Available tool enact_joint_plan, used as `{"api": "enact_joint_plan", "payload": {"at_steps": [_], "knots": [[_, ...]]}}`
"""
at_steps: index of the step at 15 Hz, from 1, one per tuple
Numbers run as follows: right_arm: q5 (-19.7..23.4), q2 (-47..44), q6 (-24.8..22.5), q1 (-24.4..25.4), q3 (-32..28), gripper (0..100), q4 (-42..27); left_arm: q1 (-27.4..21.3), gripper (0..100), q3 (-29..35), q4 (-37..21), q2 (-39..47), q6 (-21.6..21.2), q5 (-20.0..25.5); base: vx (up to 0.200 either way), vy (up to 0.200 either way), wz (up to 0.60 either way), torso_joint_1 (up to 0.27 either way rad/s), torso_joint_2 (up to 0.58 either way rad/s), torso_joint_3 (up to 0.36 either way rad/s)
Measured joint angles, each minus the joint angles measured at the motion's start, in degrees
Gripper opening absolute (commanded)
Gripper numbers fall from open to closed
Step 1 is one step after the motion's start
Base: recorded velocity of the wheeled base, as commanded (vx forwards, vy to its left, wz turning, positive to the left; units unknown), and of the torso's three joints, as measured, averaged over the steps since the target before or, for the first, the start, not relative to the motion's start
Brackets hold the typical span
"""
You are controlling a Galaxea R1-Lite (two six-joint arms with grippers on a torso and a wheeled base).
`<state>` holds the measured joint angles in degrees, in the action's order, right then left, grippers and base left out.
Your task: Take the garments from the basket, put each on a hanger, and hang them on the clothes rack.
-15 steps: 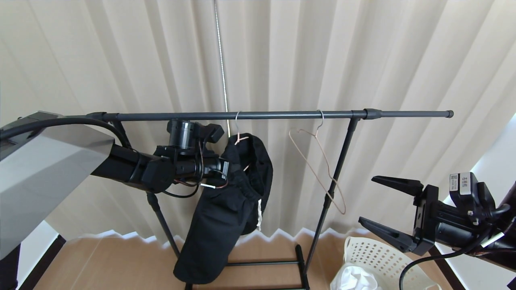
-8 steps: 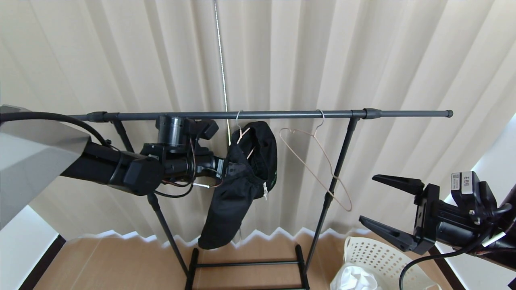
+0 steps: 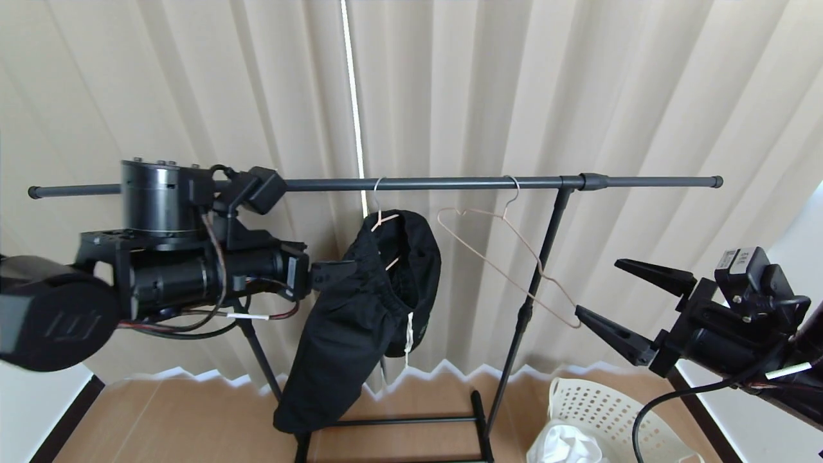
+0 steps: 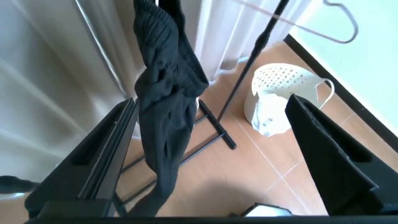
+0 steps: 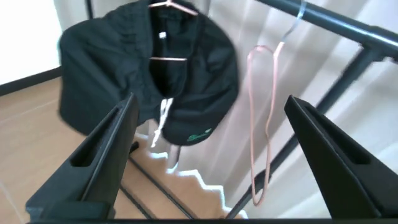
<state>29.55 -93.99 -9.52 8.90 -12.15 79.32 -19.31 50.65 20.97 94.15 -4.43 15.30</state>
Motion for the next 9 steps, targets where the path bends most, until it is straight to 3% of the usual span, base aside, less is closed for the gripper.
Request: {"api": "enact_joint_plan", "payload": {"at_steps": [5,9], "knots": [[-4.05,17.23,3.84,0.68,-0.35,100,-26.77,-0.12,100,-18.52,2.13,-18.46,-0.85,-0.15,0.0,0.0,0.0,0.0,0.0,0.0],[-4.49,29.61,4.33,0.57,5.38,100,-35.78,-0.72,100,-31.96,9.98,-27.76,-0.94,-0.35,0.0,0.0,0.0,0.0,0.0,0.0]]}}
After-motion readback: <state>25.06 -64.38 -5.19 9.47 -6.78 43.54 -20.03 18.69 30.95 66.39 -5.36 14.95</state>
